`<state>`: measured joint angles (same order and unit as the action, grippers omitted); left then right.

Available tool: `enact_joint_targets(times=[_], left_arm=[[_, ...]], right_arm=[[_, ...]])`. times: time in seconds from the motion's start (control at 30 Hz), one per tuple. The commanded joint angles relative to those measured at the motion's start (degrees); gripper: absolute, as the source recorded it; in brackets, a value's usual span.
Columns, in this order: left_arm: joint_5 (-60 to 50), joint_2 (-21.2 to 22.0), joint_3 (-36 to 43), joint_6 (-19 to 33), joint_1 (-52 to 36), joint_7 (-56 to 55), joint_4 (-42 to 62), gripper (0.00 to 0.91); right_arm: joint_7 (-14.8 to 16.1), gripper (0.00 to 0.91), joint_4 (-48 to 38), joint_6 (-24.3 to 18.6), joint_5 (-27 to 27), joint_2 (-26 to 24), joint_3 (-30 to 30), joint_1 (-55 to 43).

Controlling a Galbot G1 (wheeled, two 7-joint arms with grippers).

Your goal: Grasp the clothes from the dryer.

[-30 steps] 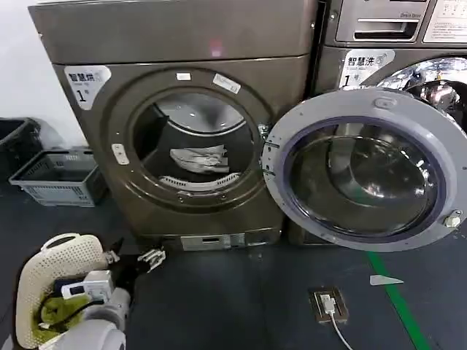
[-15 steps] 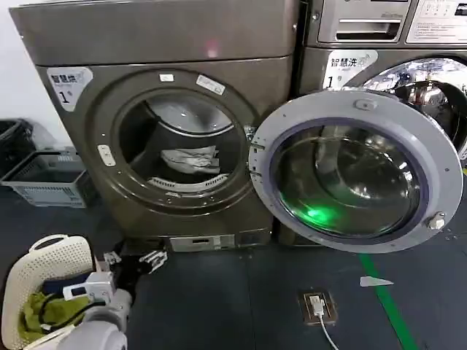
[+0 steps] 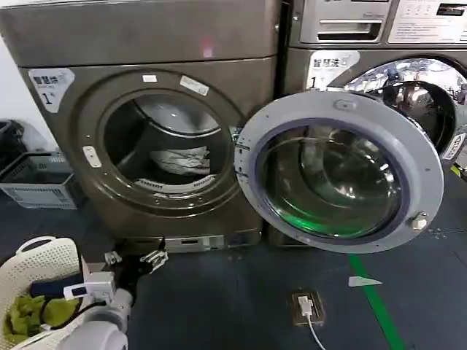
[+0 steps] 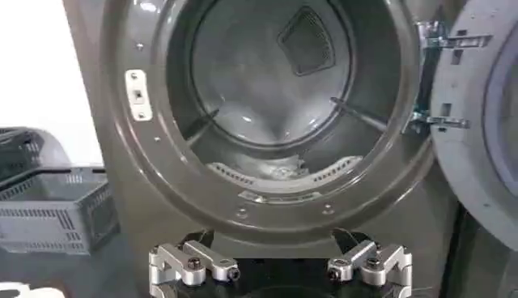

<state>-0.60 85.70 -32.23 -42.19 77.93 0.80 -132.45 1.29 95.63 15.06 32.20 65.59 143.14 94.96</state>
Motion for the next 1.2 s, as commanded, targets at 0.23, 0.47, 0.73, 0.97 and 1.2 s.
enact_joint_targets(times=[0.23, 0.47, 0.73, 0.97, 1.2], left_arm=[[-0.12, -0.26, 0.19, -2.81, -0.39, 0.15, 0.2, 0.907], [-0.38, -0.54, 0.18, -2.81, -0.51, 0.0, 0.12, 0.907], [-0.4, -0.48, 0.2, -2.81, -0.57, -0.01, 0.5, 0.907], [-0.69, -0.29, 0.11, -2.81, -0.6, 0.18, 0.43, 0.907], [-1.06, -0.18, 0.17, -2.81, -0.43, 0.29, 0.74, 0.907]], right_arm=[[-1.15, 0.907, 0.36, -0.51, 1.92, 0.23, 0.22, 0.06], [-1.4, 0.907, 0.33, -0.97, 1.93, 0.17, -0.25, -0.18], [-1.4, 0.907, 0.54, -1.0, 1.94, 0.45, -0.3, -0.28], [-1.41, 0.907, 0.67, -1.18, 1.95, 0.63, -0.56, -0.38], [-1.38, 0.907, 0.35, -1.28, 1.95, 0.64, -0.42, -0.34]])
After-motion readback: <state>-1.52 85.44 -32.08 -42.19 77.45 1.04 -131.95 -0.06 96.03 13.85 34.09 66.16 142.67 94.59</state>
